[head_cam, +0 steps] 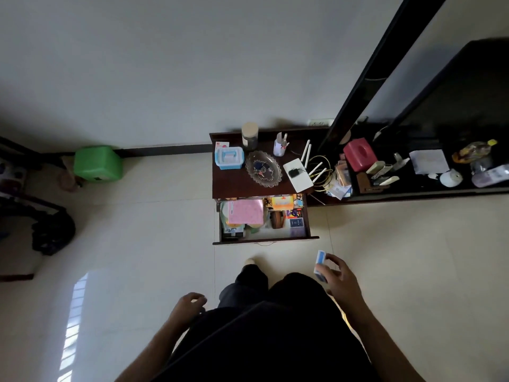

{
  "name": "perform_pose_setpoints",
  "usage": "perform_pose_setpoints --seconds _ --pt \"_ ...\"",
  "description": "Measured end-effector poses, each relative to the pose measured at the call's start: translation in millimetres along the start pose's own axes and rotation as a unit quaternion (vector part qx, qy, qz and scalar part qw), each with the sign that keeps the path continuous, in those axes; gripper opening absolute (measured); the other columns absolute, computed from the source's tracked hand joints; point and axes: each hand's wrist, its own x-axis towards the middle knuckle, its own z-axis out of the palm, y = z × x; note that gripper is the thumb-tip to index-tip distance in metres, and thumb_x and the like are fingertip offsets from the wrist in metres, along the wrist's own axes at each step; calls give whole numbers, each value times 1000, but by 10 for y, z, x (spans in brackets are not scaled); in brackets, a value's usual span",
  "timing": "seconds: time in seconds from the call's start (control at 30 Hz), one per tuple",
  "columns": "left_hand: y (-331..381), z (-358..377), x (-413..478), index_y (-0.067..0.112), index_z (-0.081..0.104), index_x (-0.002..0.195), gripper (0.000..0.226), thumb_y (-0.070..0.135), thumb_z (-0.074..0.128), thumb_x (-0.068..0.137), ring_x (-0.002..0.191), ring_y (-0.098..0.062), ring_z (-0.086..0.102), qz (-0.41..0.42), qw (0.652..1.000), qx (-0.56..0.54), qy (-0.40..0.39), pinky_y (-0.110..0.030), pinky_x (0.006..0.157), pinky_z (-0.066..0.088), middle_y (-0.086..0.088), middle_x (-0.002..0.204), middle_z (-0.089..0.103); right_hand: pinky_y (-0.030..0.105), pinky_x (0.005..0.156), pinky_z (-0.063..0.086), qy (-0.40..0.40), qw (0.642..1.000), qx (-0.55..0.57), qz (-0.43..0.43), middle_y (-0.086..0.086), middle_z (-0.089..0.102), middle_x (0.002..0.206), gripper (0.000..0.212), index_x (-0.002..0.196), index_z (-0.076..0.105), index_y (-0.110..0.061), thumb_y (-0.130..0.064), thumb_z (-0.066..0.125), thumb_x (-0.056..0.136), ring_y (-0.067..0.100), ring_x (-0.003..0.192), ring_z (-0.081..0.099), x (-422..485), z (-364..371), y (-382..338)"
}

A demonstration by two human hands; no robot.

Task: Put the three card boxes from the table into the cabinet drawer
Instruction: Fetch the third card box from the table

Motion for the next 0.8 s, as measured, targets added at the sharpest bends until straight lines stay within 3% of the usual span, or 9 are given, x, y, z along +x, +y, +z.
perform_pose_setpoints --seconds 0.1,0.2,0.33,0.57,0.7,0.8 --pt "629 -113 159 0 63 112 26 17 54 94 65 -24 58 27 999 -23 -14 -28 57 41 -15 81 66 33 80 56 2 1000 18 13 9 66 127 34 128 56 -24 -24 66 96 27 114 65 124 36 -153" --pt "1189 -121 291 7 63 112 24 21 54 95 68 -22 61 61 998 -27 -19 -29 60 43 -13 87 68 41 92 52 -4 1000 16 24 11 65 131 37 133 55 -22 -25 65 97 29 121 62 276 19 -300" --pt "1659 -32 392 11 62 112 22 24 53 96 73 -21 61 67 997 -33 -27 -30 66 44 -11 91 69 41 94 50 -19 999 0 40 12 61 135 39 135 51 -19 -24 64 98 31 122 60 587 -94 -511" --pt "1669 282 548 8 63 112 25 22 53 95 70 -19 65 -6 999 -21 -24 -26 61 47 -8 87 70 36 90 48 -73 993 -42 76 9 58 135 35 131 49 -21 -22 64 98 25 117 58 1391 -328 -735" --pt "1531 548 821 9 64 110 25 23 53 92 87 -29 71 -51 997 14 -48 -39 79 58 -12 94 73 25 70 48 -113 983 -91 113 4 59 128 39 126 47 -24 -27 69 94 10 100 62 1942 -306 -627" --pt "1517 788 1210 17 64 109 25 31 53 91 90 -25 70 -66 994 49 -72 -40 86 56 -7 97 73 27 72 49 -129 973 -127 145 6 61 126 48 126 46 -22 -34 74 90 20 104 66 2451 -201 -400"
